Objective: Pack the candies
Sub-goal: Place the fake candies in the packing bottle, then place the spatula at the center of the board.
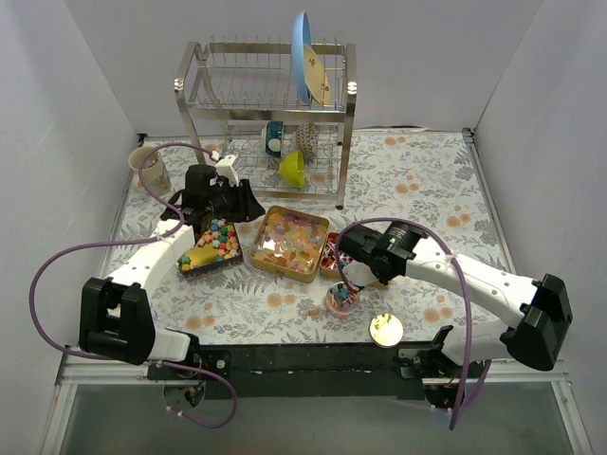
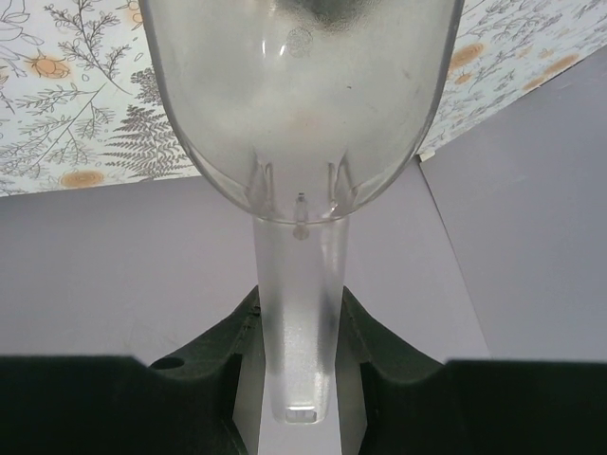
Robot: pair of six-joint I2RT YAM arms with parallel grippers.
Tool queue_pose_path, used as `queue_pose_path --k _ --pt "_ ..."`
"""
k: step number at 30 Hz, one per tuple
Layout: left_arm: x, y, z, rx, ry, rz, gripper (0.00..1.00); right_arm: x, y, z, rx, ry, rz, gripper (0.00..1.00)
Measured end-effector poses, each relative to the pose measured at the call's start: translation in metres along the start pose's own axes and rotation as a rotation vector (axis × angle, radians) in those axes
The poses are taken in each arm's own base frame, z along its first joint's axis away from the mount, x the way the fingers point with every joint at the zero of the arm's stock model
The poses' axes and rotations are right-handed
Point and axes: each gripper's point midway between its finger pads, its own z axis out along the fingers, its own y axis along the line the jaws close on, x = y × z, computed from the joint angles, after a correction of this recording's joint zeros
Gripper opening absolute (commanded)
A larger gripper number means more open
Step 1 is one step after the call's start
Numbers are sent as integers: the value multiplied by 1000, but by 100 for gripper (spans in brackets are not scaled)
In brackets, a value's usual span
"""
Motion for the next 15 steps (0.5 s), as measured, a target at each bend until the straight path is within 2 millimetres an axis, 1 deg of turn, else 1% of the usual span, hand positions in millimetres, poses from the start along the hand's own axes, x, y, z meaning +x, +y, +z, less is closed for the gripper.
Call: queue_pose_path --k 5,8,11,13,15 --pt "-2 2 -1 -1 -5 -12 37 10 14 -3 24 -16 25 1" --pt "-2 3 -1 -1 -7 -20 36 14 22 -1 -1 -51 85 1" --pt "-3 1 -1 5 -8 -25 37 31 35 13 -105 -86 288 1" --pt "-3 1 -1 7 -8 -30 37 43 41 26 -160 -122 506 1" --pt "-2 1 -1 5 -6 -36 38 56 42 40 -173 -144 732 1"
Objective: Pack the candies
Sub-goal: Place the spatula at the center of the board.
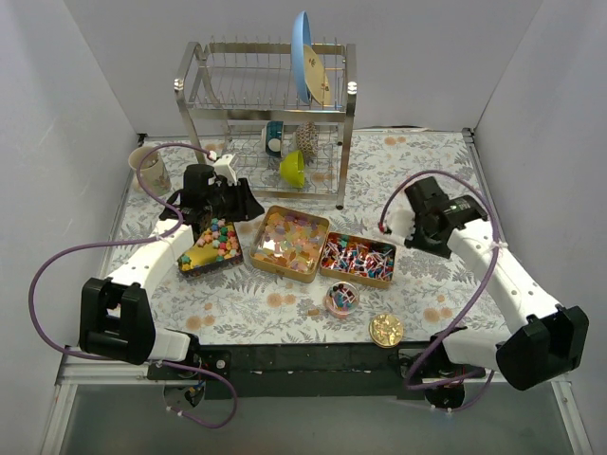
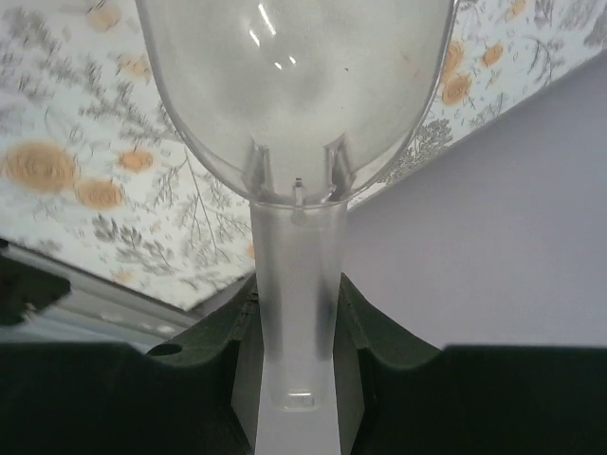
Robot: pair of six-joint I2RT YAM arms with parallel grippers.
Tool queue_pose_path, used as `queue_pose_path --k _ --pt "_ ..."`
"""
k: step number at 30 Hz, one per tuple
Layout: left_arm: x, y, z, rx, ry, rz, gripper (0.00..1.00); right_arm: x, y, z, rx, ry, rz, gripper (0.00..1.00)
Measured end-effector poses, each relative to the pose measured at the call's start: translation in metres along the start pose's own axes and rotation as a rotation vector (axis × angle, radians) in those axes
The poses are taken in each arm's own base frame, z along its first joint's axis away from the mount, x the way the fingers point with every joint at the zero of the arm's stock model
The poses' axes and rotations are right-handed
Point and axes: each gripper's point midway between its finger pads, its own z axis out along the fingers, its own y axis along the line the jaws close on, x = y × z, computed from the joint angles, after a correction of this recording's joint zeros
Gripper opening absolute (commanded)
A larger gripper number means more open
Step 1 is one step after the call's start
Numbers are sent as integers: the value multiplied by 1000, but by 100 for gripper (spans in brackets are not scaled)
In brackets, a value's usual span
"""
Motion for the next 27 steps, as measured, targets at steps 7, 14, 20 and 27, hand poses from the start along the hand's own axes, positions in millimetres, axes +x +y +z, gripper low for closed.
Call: queue_pose_path --k 7,14,20,27 --pt "15 8 -3 -22 56 26 39 9 -33 34 32 -172 573 1" --pt "43 16 -13 -28 138 118 41 8 -63 98 -39 -223 937 1" --pt "50 16 -15 1 169 192 42 4 -63 150 -142 -176 1018 1" --pt "68 18 -11 53 244 228 54 -7 -90 169 -138 -201 1025 8"
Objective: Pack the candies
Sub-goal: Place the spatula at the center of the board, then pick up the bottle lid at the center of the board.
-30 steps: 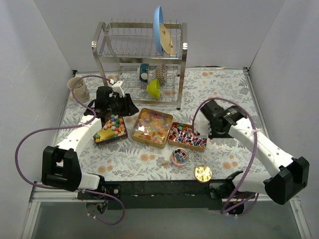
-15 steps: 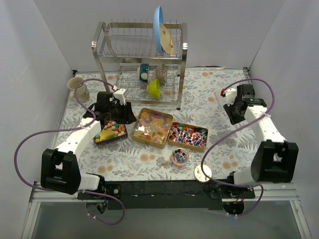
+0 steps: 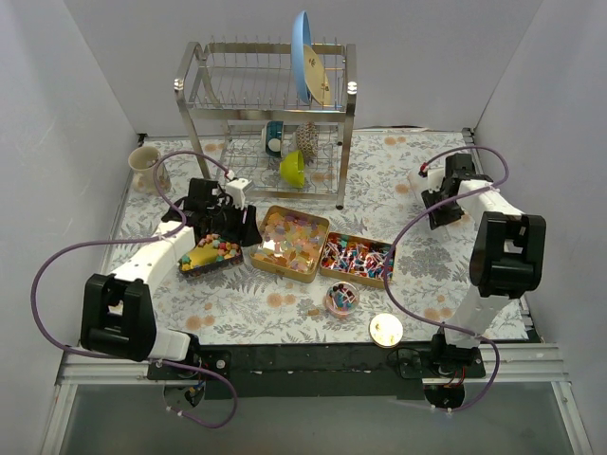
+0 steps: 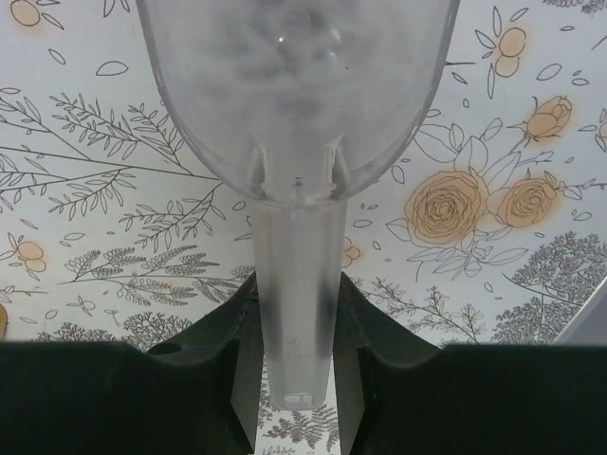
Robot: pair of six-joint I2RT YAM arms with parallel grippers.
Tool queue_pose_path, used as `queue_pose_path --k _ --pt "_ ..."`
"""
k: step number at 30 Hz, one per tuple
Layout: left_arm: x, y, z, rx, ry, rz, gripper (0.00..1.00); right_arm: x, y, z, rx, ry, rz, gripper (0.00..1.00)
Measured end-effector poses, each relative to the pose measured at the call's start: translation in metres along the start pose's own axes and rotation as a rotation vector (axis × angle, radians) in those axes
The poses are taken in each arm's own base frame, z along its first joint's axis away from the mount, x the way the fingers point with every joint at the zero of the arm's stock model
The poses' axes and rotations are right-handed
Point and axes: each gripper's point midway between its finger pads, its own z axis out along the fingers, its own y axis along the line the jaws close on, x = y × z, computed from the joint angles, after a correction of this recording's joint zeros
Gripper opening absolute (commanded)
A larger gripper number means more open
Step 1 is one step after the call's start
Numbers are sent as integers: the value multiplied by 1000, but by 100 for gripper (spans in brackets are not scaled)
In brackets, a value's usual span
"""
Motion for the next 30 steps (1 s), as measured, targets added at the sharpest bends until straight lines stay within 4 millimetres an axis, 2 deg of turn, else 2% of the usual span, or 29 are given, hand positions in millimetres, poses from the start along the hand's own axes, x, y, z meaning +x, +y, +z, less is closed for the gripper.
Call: queue_pose_path --k 1,6,9,10,11,13,15,16,17,18,19,21,25,28,30 --pt "2 -1 0 7 6 6 55 -1 0 3 -2 1 0 12" --pt "8 -1 4 28 40 13 57 8 5 18 -33 42 4 16" --pt "4 1 9 38 53 7 57 12 9 28 -64 65 6 28" --pt "2 1 10 39 53 8 58 10 9 28 -66 61 7 44" --pt "1 2 10 40 53 9 58 7 8 28 -70 55 8 50" --pt "-3 2 11 41 49 14 61 1 8 30 -78 46 7 58" --pt "-5 2 11 43 45 16 64 -2 7 30 -83 42 0 60" --pt "-5 1 11 45 43 17 72 -2 8 29 -88 43 -6 62" --pt "-6 1 11 47 41 16 76 -2 9 26 -101 44 -10 71" --pt "-7 0 11 50 39 17 98 -3 11 23 -110 40 -13 78" --pt "-7 0 11 51 36 13 98 -2 13 16 -128 35 -28 98" --pt "-10 -2 10 56 27 6 98 -5 20 0 -159 6 -44 98" --pt "-15 -8 4 63 -12 -1 98 -12 41 -51 -241 -121 -145 98" --pt "-14 -16 -7 64 -49 5 98 -15 64 -89 -322 -236 -309 98" --pt "-12 -20 -14 62 -70 12 98 -8 86 -108 -341 -297 -510 98"
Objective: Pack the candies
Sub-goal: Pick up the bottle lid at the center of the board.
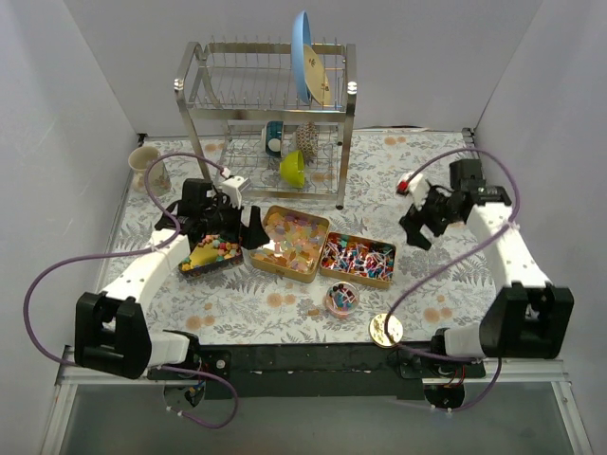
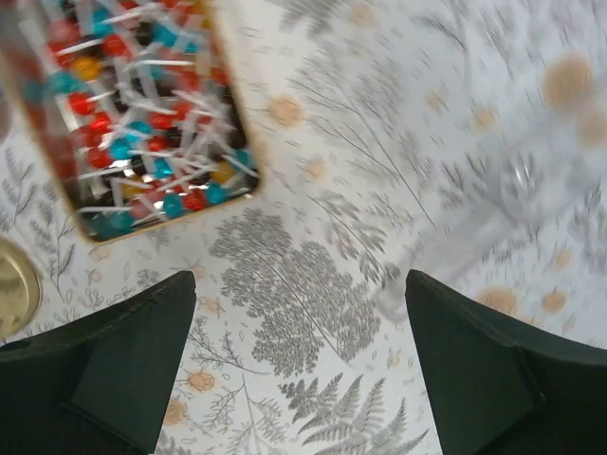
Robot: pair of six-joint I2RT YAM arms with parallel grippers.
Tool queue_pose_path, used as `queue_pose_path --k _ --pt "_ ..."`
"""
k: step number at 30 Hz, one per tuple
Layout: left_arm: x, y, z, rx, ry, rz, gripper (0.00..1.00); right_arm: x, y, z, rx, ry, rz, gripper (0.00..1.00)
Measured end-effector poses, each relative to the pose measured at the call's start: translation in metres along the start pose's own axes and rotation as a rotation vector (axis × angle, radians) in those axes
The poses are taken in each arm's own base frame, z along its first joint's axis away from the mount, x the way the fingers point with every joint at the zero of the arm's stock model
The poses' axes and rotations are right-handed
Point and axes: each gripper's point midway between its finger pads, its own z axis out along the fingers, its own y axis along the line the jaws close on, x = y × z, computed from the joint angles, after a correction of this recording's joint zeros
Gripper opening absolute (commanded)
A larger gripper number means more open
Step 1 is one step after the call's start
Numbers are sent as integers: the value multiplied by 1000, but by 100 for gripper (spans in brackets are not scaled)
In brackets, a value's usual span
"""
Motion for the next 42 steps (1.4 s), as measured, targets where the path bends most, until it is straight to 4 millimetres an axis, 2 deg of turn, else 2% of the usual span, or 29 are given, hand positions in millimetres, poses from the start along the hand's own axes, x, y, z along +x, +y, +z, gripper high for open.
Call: queue_pose_path --k 3,6,10,13,17,26,42 --pt "2 -4 -9 -10 -27 15 98 -5 66 0 -117 -32 -347 98" --pt "2 -5 -15 -18 -45 21 98 13 124 3 -263 -23 -615 98" --pt "1 0 -20 -36 -59 15 98 50 173 10 -404 4 -862 98" --pt "1 7 -23 -52 -66 -5 98 82 197 14 -451 5 -1033 98" --pt "-2 21 -30 -82 -88 -57 98 113 206 16 -477 25 -1170 98" --pt "-4 38 -41 -112 -117 -119 98 124 213 28 -597 69 -1179 98" --pt "-1 45 -41 -119 -111 -148 98 117 239 48 -695 58 -1214 98"
